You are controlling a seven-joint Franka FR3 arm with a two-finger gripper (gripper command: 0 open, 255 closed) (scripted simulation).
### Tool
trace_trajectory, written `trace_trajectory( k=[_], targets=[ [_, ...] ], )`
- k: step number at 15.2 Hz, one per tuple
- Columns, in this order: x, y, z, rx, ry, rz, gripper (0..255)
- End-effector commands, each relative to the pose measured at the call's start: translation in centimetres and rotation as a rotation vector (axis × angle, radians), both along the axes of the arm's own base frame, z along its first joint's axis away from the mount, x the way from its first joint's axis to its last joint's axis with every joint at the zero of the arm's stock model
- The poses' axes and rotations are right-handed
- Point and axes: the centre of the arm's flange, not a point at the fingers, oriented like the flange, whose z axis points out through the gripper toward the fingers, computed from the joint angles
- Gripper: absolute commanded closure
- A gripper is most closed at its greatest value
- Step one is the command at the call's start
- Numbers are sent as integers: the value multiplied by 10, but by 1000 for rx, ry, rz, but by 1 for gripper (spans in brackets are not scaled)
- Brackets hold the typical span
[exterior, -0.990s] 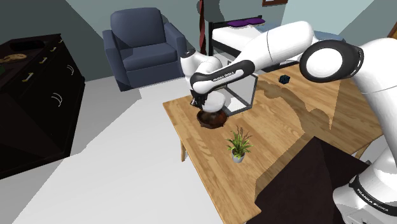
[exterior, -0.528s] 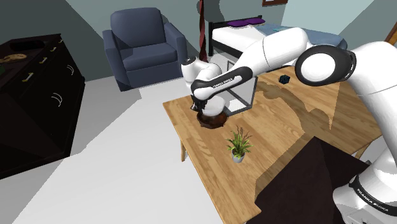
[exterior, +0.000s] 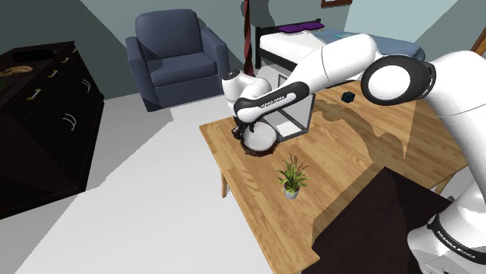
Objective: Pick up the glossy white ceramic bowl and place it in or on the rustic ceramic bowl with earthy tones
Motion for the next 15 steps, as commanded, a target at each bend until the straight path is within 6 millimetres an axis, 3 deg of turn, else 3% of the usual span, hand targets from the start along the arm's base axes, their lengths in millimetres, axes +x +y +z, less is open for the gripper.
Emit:
trace_trajectory(
  k=[1, 4, 8, 15],
  targets=[
    [0, 0, 0, 0, 0, 0, 0],
    [0, 0, 0, 0, 0, 0, 0],
    [-3, 11, 49, 0, 0, 0, 0],
    [-3, 11, 49, 0, 0, 0, 0]
  ],
)
